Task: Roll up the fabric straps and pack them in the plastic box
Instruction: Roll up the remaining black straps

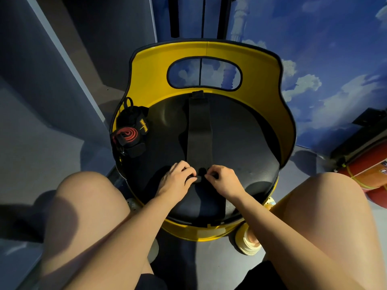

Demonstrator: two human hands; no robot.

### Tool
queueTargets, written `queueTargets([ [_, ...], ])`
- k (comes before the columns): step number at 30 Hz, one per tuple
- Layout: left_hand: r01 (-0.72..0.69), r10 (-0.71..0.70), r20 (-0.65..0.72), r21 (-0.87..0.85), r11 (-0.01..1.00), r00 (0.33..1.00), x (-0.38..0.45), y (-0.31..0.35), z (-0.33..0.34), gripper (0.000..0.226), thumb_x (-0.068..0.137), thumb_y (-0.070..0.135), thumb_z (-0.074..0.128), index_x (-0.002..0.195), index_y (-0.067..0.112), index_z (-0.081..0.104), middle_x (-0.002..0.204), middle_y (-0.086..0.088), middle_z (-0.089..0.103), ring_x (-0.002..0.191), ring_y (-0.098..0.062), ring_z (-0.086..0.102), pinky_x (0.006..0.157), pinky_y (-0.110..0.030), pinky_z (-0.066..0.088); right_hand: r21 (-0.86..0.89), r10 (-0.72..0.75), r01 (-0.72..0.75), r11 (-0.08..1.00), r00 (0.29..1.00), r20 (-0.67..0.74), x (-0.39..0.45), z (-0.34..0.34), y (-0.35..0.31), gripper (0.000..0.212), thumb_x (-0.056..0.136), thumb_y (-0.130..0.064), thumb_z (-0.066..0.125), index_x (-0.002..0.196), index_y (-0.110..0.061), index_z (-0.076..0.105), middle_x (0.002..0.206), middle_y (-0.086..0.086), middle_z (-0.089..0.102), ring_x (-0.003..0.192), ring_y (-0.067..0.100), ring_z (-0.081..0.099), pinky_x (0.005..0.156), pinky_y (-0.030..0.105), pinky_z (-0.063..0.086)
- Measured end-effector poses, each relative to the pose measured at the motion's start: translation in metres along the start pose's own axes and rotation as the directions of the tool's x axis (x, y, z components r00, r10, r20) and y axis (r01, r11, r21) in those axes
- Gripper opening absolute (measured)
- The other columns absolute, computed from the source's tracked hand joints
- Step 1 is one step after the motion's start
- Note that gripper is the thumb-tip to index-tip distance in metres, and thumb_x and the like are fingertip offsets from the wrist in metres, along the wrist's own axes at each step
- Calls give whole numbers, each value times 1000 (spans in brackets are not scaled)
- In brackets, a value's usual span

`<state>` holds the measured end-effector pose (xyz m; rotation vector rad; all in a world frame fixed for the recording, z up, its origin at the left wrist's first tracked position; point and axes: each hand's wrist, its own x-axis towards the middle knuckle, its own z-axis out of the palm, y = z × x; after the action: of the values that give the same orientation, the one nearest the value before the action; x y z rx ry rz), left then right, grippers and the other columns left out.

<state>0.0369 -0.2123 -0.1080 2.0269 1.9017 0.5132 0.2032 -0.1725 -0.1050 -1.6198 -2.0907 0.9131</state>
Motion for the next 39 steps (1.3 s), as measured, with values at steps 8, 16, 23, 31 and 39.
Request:
queueTargets([
  [8, 94, -92, 42, -69, 993, 995, 6, -2, 8, 23, 85, 28, 67, 103, 13, 65, 114, 2, 51, 110, -17, 46, 85, -25, 39, -34, 24, -26, 999, 999, -49, 1, 8, 2, 16, 91, -22, 57, 96, -9, 65, 93, 1, 48, 84, 18, 51, 70, 24, 37],
  [16, 130, -114, 95, -184, 974, 989, 18, -8, 2, 14, 81, 28, 71, 90, 17, 71, 102, 9, 55, 106, -9, 43, 84, -21, 33, -326, -324, 291, 899, 945, -50, -6, 5, 11, 27, 82, -34, 68, 98, -13, 67, 94, 3, 60, 83, 22, 53, 74, 35, 47],
  [23, 199, -169, 147, -223, 954, 975, 28, -10, -2, 16, 86, 38, 64, 91, 25, 70, 99, 10, 56, 105, -12, 46, 83, -25, 36, -410, -417, 385, 827, 909, 12, 7, -1, 13, 20, 82, -25, 69, 96, -11, 70, 92, 4, 64, 79, 27, 57, 68, 38, 49],
  [31, 106, -105, 28, -44, 993, 994, 23, -1, -4, 17, 95, 34, 49, 108, 25, 54, 113, 5, 47, 94, -22, 56, 71, -31, 43, -81, -121, 131, 988, 985, 120, 26, -12, 4, 19, 89, -24, 62, 103, -11, 65, 99, 1, 57, 94, 19, 56, 77, 22, 40],
  [39, 133, -130, 28, -171, 976, 991, 30, -5, -3, 13, 92, 29, 56, 95, 16, 57, 97, 6, 50, 93, -17, 52, 69, -28, 39, 0, -42, 42, 999, 990, 136, 33, -14, 2, 5, 88, -22, 63, 88, -18, 60, 87, -2, 51, 82, 13, 49, 65, 18, 34],
])
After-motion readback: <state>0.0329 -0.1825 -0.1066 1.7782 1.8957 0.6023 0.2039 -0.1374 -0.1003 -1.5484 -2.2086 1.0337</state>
